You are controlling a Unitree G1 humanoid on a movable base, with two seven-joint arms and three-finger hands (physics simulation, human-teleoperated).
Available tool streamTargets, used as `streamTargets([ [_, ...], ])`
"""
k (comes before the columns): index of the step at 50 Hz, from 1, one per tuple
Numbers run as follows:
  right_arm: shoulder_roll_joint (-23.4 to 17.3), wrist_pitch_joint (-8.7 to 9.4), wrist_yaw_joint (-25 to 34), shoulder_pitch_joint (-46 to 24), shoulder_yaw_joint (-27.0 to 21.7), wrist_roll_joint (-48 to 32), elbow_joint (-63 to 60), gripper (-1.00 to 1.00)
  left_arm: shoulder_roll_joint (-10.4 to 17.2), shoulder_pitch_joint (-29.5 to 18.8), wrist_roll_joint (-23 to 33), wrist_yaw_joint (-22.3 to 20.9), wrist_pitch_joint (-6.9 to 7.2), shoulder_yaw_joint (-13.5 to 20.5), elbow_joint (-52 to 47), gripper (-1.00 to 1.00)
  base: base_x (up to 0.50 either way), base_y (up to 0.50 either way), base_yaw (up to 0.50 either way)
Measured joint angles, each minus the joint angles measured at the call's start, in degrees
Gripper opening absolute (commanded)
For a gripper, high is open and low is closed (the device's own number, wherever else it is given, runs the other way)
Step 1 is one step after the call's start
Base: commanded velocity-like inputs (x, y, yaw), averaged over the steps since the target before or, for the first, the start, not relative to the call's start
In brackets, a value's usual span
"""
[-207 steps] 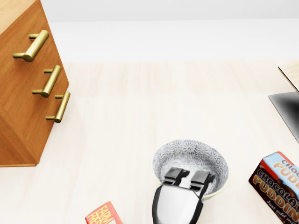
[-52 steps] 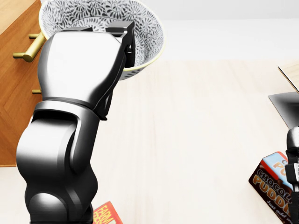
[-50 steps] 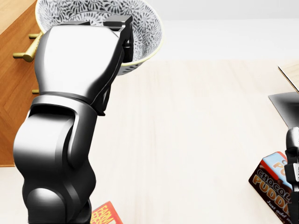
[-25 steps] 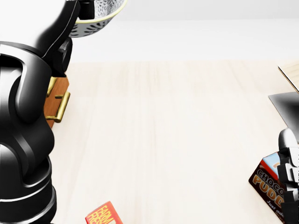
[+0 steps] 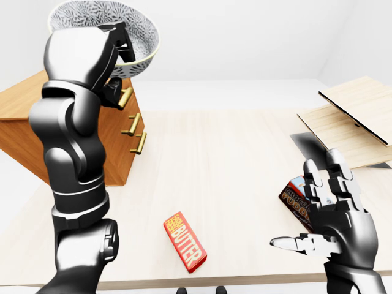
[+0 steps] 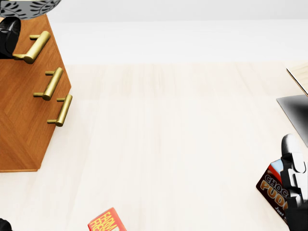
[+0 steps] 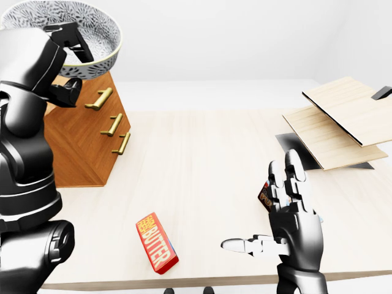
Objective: Close the top drawer of the cabinet and put the bowl on top of it.
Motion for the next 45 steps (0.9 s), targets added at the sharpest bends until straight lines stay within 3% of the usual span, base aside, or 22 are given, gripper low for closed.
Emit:
streamTargets([
  [10,-0.13,-0.11,-0.15,0.16,0.2,0.0,0.05,1.0,5.55,-1.2,-7.13,4.85,0.0,1.38,4.27,-1.0,0.0,0.0,0.0],
  [22,-0.13,-0.22,-0.21,0.41,0.41,-0.07,-0.07,1.0,10.3,-3.82,-15.35,11.66,0.0,3.11,12.18,-1.0,0.0,0.0,0.0],
  [35,-0.16,-0.3,-0.26,0.34,0.39,-0.09,0.07,1.0,16.32,-8.99,-29.27,23.37,0.0,4.9,29.61,-1.0,0.0,0.0,0.0],
  [45,-0.29,-0.81,-0.45,0.44,0.92,-0.51,0.5,1.0,20.06,-13.32,-37.25,31.34,0.0,4.37,44.34,-1.0,0.0,0.0,0.0],
])
